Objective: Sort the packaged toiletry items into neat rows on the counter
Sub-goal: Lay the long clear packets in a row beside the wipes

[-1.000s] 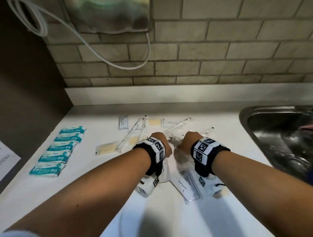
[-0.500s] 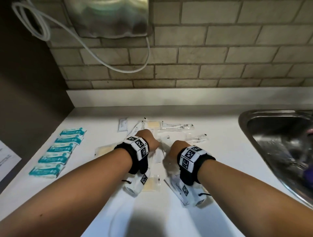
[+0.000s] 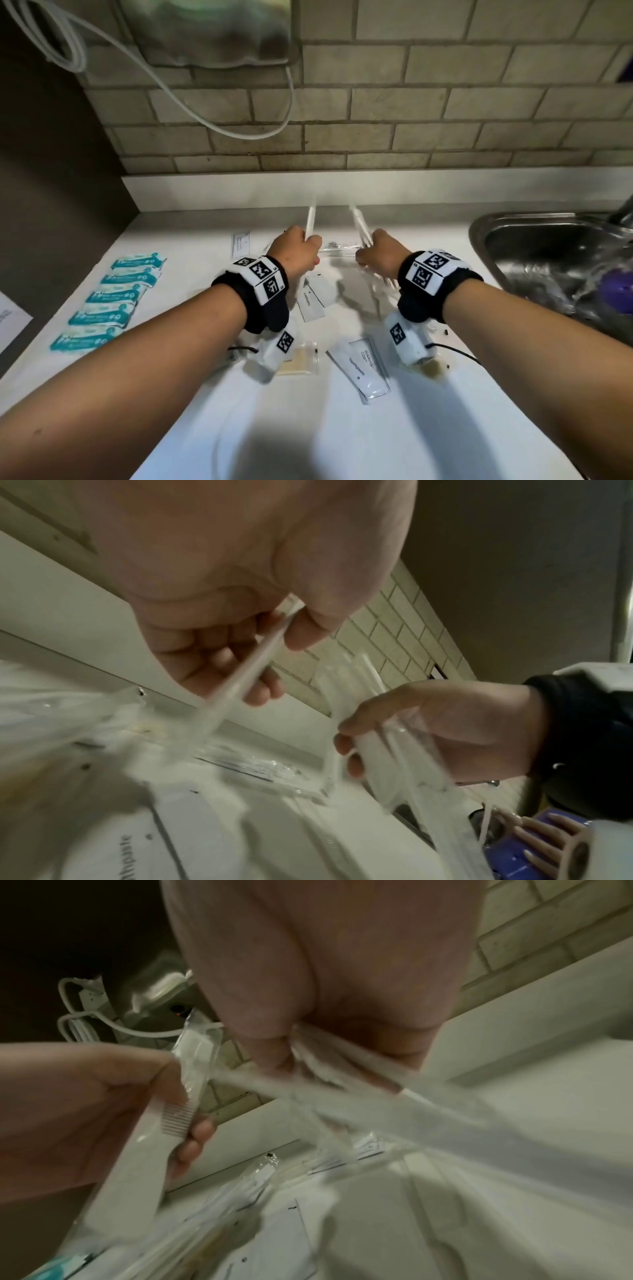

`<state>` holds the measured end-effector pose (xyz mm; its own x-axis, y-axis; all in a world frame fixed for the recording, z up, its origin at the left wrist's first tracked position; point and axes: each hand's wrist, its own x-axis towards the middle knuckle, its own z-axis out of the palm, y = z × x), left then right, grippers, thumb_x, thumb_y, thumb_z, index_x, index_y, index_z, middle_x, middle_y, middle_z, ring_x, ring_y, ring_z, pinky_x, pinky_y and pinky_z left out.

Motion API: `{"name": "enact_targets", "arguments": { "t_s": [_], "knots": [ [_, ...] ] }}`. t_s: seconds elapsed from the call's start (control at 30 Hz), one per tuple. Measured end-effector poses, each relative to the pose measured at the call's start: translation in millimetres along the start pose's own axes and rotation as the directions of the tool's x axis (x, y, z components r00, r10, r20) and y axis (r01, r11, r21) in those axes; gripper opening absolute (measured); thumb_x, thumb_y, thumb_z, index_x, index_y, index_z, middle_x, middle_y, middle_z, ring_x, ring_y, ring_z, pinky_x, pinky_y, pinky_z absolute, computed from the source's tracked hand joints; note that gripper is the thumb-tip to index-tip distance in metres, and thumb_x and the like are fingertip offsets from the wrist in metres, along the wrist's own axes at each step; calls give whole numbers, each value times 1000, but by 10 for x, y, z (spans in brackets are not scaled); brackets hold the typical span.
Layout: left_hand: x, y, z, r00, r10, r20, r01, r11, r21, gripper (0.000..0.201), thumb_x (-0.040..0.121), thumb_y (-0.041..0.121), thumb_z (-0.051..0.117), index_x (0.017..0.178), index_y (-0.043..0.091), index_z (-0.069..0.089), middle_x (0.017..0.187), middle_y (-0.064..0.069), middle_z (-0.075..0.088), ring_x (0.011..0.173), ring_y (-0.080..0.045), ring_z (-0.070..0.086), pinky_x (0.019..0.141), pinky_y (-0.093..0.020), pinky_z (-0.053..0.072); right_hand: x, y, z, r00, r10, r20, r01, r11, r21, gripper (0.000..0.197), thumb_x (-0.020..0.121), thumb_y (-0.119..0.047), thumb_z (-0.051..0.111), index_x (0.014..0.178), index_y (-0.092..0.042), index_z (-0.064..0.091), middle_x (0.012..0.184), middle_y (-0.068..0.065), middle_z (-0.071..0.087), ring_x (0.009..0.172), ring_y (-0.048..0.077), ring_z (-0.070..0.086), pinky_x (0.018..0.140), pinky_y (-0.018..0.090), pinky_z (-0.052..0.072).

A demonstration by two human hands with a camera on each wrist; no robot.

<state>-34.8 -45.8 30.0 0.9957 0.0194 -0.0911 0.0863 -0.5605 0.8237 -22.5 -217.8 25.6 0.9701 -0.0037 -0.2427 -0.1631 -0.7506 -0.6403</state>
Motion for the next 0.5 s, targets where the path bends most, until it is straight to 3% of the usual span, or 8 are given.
{"name": "enact_targets", "arguments": {
  "t_s": [0.07, 0.13, 0.2, 0.27, 0.33, 0.4, 0.5],
  "knots": [
    [29, 66, 48, 1000, 30, -1, -30, 999, 28, 27, 90, 33, 44, 103, 8, 48, 101, -14, 67, 91, -30, 63, 79, -37, 48, 17, 23, 24, 998, -49, 42, 43, 990, 132, 34, 90, -18, 62, 109, -11, 35, 87, 8, 57, 64, 19, 54, 52, 27, 40],
    [59, 107, 89, 999, 35, -26, -33, 996, 80, 29, 92, 32, 46, 106, 7, 48, 98, -9, 61, 94, -30, 58, 73, -34, 39, 9, 8, 73, 988, -133, 80, 114, 972, 207, 35, 89, -17, 66, 110, -12, 38, 84, 5, 60, 66, 16, 57, 58, 28, 44],
    [76, 133, 109, 997, 31, -66, -25, 996, 85, 25, 93, 31, 46, 103, 8, 48, 85, 0, 50, 83, -26, 50, 67, -32, 33, 8, -32, 124, 977, -191, 90, 166, 959, 230, 29, 88, -16, 67, 108, -9, 49, 82, 3, 64, 66, 15, 60, 64, 30, 48],
    [92, 155, 104, 994, 41, -101, -35, 998, 60, 19, 92, 29, 46, 97, 11, 44, 76, 3, 44, 75, -23, 45, 64, -32, 31, -24, -102, 140, 972, -223, 77, 191, 935, 300, 14, 90, -10, 63, 102, -8, 58, 89, 9, 68, 69, 19, 60, 73, 35, 50],
    [109, 178, 84, 991, 57, -124, -53, 998, 31, 18, 91, 28, 48, 96, 12, 40, 73, 4, 42, 68, -20, 43, 59, -32, 31, -56, -181, 115, 965, -258, 46, 218, 889, 403, 7, 93, -4, 54, 90, -9, 58, 93, 17, 69, 73, 25, 59, 82, 44, 51],
    [114, 201, 73, 990, 61, -130, -61, 998, 7, 20, 90, 28, 49, 99, 12, 39, 74, 5, 42, 64, -15, 42, 56, -31, 32, -54, -205, 70, 974, -223, 32, 189, 887, 422, 12, 95, -4, 44, 88, -9, 52, 81, 12, 65, 66, 27, 59, 71, 43, 52],
    [109, 211, 83, 992, 63, -111, -64, 998, -10, 21, 90, 30, 49, 103, 13, 43, 77, 6, 45, 68, -12, 44, 58, -26, 33, -49, -168, -28, 999, -46, -23, 50, 976, 211, 13, 93, -16, 48, 99, -4, 47, 76, 9, 55, 60, 26, 57, 48, 26, 41]
  ]
}}
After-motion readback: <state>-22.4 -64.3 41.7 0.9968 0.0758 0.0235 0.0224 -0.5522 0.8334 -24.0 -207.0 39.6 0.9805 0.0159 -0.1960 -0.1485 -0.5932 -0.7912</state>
